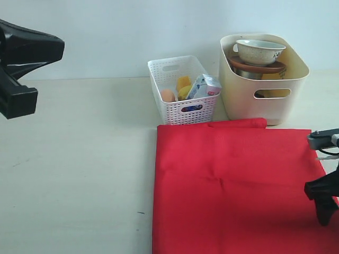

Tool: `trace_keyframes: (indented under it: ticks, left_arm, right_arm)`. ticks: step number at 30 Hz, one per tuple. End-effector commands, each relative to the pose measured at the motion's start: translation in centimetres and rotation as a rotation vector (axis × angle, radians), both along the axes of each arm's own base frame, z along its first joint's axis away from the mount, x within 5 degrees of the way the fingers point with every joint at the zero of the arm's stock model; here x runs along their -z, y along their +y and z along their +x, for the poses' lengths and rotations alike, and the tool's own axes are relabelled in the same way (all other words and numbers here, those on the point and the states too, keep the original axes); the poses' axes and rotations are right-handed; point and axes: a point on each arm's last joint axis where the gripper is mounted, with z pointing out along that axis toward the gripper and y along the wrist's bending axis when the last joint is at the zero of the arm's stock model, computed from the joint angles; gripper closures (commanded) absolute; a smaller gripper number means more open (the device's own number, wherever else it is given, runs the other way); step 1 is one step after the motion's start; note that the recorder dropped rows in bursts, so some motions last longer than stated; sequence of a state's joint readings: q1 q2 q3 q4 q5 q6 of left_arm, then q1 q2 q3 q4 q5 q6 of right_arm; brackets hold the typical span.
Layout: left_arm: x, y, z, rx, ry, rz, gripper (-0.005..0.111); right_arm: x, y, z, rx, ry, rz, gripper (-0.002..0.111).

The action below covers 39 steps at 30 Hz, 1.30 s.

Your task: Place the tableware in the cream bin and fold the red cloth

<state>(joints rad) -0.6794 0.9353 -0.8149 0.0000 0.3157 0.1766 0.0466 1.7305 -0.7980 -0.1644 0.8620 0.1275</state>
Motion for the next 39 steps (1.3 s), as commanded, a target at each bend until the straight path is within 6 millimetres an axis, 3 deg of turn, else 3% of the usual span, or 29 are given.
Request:
trace_keyframes:
  ticks: [1, 6, 12, 17, 26, 39]
  left_arm:
    - [-0.3, 0.6, -0.7, -0.019, 0.035, -0.029, 0.107]
    - [0.0, 2.2, -1.9, -0.049, 0.055, -0.017, 0.107]
    - [1.4, 5.3, -4.1, -0.143, 0.036, -0.073, 0.107]
    - [2.5, 6.8, -5.9, -0.176, 0.012, -0.12, 0.107]
    - [6.7, 7.0, -6.1, -0.195, -0.005, -0.229, 0.107]
    - [7.2, 6.9, -6.1, -0.192, -0.025, -0.236, 0.107]
  right_arm:
    - [0.1, 1.6, 0.3, -0.018, -0.05, 0.181, 0.021]
    - [0.8, 2.8, 0.5, -0.045, -0.044, 0.313, 0.021]
    - [1.6, 2.6, 0.7, -0.061, -0.028, 0.291, 0.021]
    - [1.0, 2.0, 1.6, -0.058, -0.031, 0.221, 0.021]
    - [0.0, 1.0, 1.6, -0.129, 0.01, 0.118, 0.021]
    - [-0.4, 1.1, 3.0, -0.187, -0.097, 0.118, 0.021]
